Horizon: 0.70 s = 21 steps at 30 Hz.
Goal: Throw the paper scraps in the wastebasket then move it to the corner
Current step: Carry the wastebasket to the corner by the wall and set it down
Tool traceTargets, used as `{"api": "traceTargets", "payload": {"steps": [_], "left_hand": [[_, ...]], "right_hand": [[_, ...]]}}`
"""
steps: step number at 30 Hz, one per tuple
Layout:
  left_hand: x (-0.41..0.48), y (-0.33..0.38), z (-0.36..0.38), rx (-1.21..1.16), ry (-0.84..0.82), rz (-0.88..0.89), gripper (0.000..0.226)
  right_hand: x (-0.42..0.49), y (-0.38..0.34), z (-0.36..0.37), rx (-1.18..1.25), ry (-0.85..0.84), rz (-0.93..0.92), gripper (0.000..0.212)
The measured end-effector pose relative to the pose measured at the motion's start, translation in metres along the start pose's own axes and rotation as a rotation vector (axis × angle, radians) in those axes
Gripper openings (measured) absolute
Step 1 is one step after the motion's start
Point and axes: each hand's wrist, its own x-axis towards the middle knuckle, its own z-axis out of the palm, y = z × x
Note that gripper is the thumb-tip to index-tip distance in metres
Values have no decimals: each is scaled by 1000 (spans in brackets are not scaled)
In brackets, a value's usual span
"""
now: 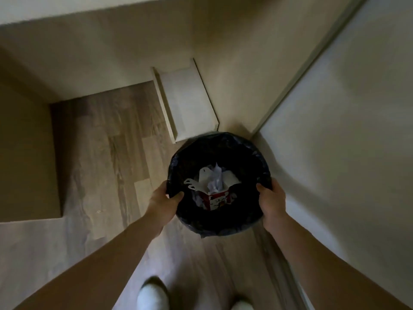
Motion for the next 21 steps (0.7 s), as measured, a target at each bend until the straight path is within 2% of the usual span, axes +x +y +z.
{"api": "traceTargets", "payload": {"steps": [5, 10, 15, 18, 21], "left_hand": [[58, -36, 22, -6, -72, -5, 47], [78, -45, 43, -1, -126, 40, 51], [75, -48, 45, 13, -112, 60, 57], [67, -43, 41, 8, -142, 48, 58], [58, -35, 32, 108, -123, 40, 70]], "right_hand": [[55, 40, 18, -4, 62, 42, 35], [81, 52, 13, -54, 124, -15, 45], [74, 50, 11, -172, 129, -72, 43], [66, 42, 12, -216, 148, -100, 48], [50, 30, 15, -335, 182, -133, 61]]}}
